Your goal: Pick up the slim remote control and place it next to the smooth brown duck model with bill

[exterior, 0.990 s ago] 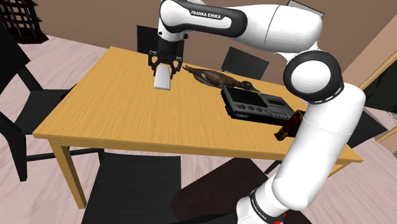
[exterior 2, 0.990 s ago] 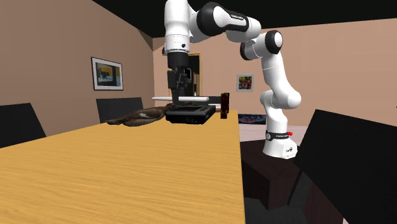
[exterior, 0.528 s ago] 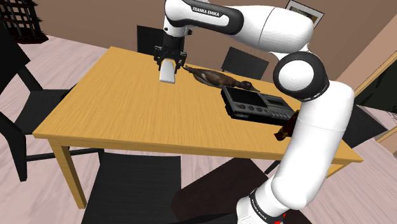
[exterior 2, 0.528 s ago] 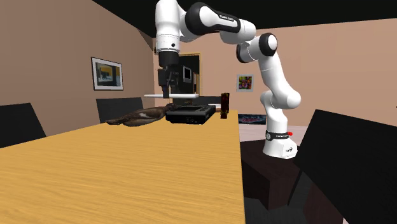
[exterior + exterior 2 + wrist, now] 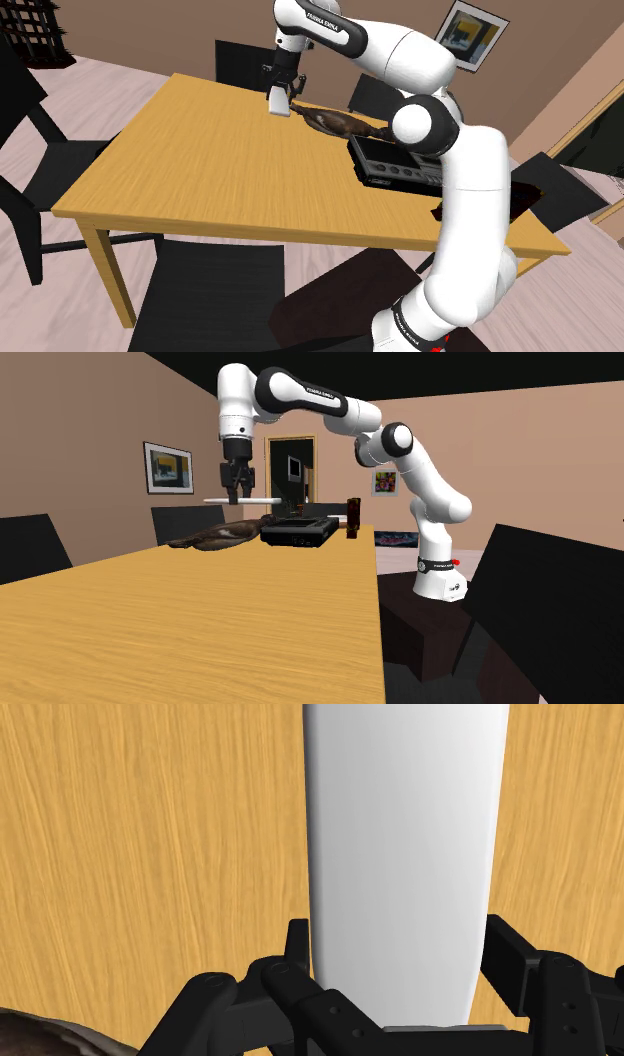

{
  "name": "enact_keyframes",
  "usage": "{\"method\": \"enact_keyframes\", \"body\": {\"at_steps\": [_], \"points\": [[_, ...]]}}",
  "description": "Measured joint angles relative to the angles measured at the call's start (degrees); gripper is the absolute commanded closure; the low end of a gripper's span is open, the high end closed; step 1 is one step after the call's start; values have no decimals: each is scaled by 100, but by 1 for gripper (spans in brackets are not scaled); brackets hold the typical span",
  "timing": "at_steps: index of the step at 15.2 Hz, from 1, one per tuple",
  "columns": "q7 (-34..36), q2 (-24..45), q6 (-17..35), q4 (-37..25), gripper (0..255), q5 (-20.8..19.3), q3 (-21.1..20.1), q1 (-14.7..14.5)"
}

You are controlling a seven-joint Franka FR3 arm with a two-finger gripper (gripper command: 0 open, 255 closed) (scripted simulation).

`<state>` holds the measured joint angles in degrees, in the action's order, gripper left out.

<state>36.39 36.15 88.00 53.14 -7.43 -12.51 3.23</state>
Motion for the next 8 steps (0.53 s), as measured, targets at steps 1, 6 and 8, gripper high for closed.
{"method": "enact_keyframes", "body": {"at_steps": [1,6,8], "points": [[-115,375,-258,-650,255,-41,45,-14],[-196,433,5,-427,255,-39,61,87],[-187,319,240,-77,255,-26,53,131]]}}
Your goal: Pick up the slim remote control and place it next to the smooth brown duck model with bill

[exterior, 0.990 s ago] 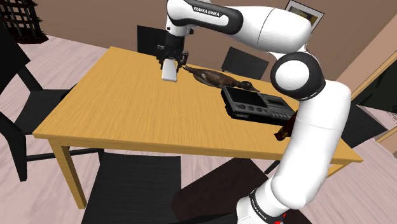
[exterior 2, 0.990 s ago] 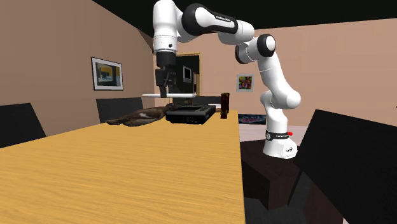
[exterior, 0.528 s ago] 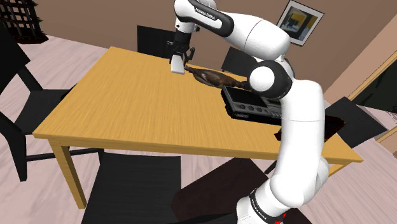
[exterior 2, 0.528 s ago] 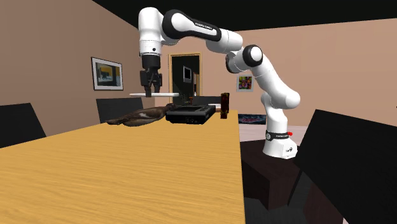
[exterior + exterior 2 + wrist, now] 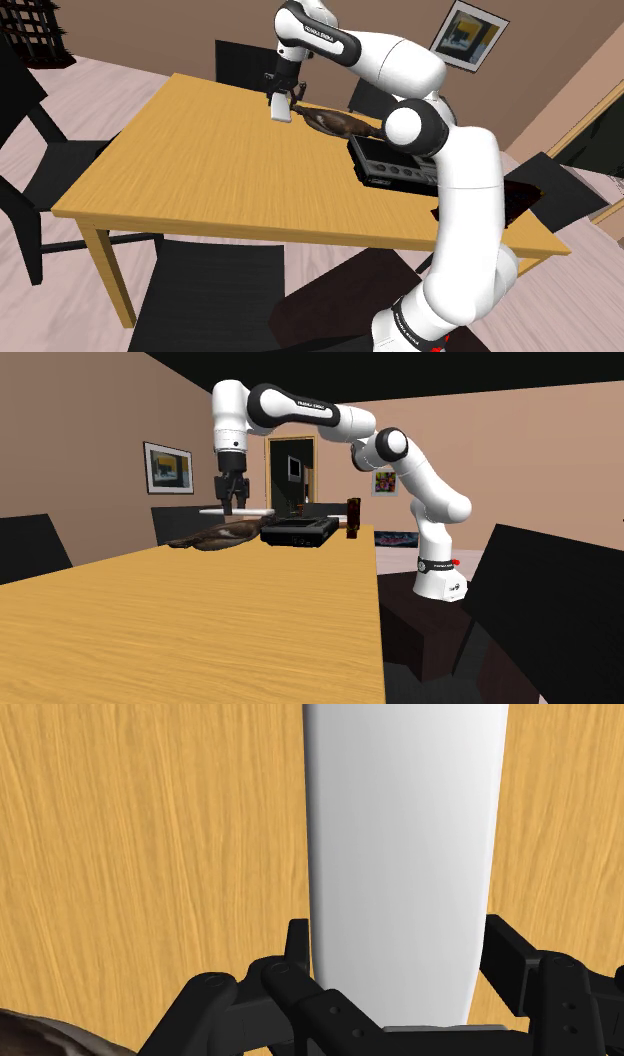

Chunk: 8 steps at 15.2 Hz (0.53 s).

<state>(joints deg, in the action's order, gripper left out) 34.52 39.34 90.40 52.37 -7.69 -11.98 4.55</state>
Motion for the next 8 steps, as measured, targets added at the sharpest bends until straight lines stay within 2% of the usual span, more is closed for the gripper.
{"method": "enact_keyframes", "body": {"at_steps": [8], "points": [[26,-169,729,904,255,17,-7,97]]}}
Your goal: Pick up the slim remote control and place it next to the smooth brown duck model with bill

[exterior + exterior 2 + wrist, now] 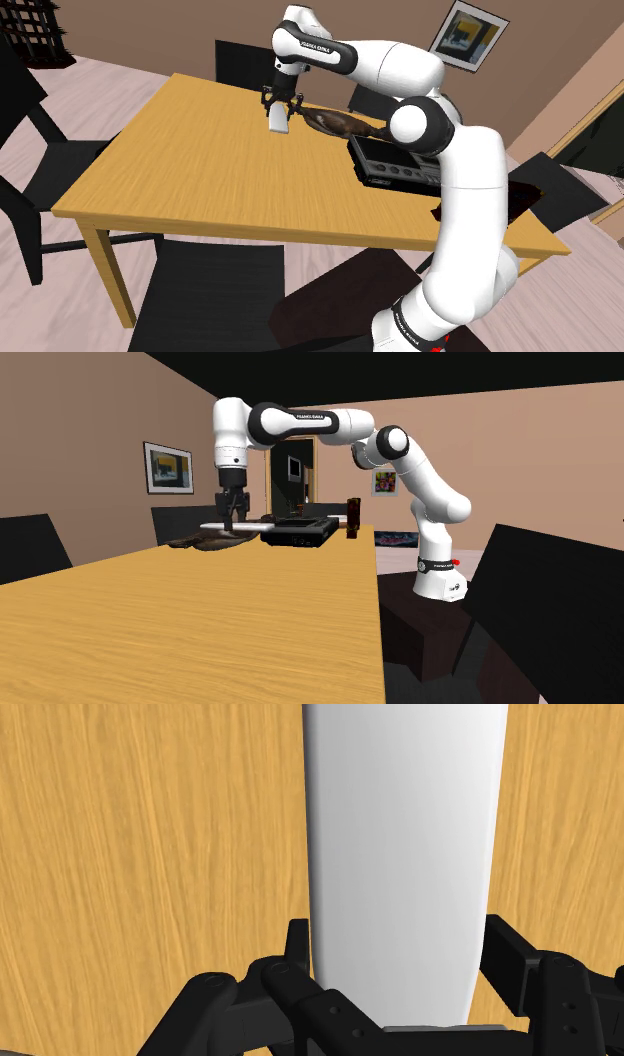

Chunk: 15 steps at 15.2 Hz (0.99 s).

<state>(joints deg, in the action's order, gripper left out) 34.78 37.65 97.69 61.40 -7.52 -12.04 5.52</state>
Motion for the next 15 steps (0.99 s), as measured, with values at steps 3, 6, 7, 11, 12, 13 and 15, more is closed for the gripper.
{"method": "enact_keyframes", "body": {"at_steps": [3,6,7,11,12,13,15], "points": [[24,-7,222,230,255,-4,-1,7],[32,-37,483,523,255,-5,1,35],[35,-20,556,579,255,-8,3,38],[44,39,832,799,255,-22,13,53],[55,73,893,826,255,-29,16,47],[65,67,969,909,255,-31,15,48],[67,86,1115,1035,255,-38,21,60]]}}
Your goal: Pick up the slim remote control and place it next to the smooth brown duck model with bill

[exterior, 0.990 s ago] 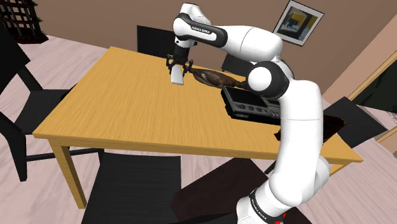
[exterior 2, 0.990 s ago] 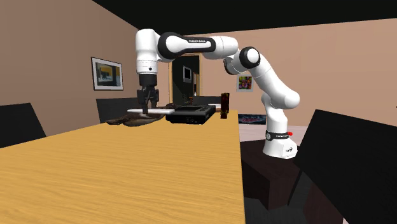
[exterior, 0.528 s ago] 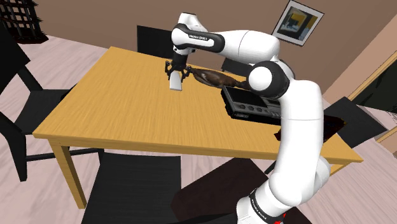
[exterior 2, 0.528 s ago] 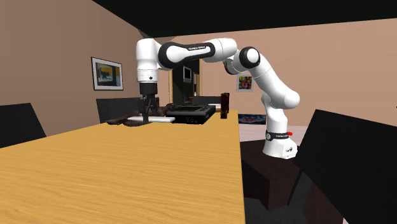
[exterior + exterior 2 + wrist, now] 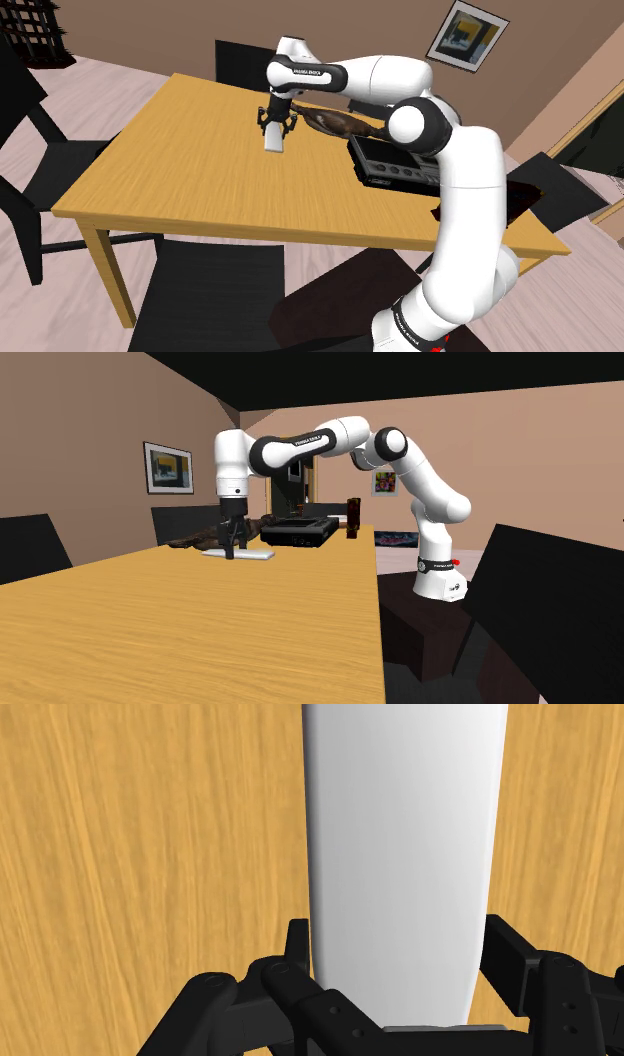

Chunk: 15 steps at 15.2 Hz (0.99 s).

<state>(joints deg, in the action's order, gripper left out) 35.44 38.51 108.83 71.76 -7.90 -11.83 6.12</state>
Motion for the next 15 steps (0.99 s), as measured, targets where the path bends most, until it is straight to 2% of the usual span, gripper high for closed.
{"method": "enact_keyframes", "body": {"at_steps": [6,11,12,15], "points": [[20,100,339,243,255,-25,16,8],[18,121,370,250,255,-28,19,10],[18,121,371,250,0,-28,19,10],[18,121,372,250,0,-28,19,10]]}}
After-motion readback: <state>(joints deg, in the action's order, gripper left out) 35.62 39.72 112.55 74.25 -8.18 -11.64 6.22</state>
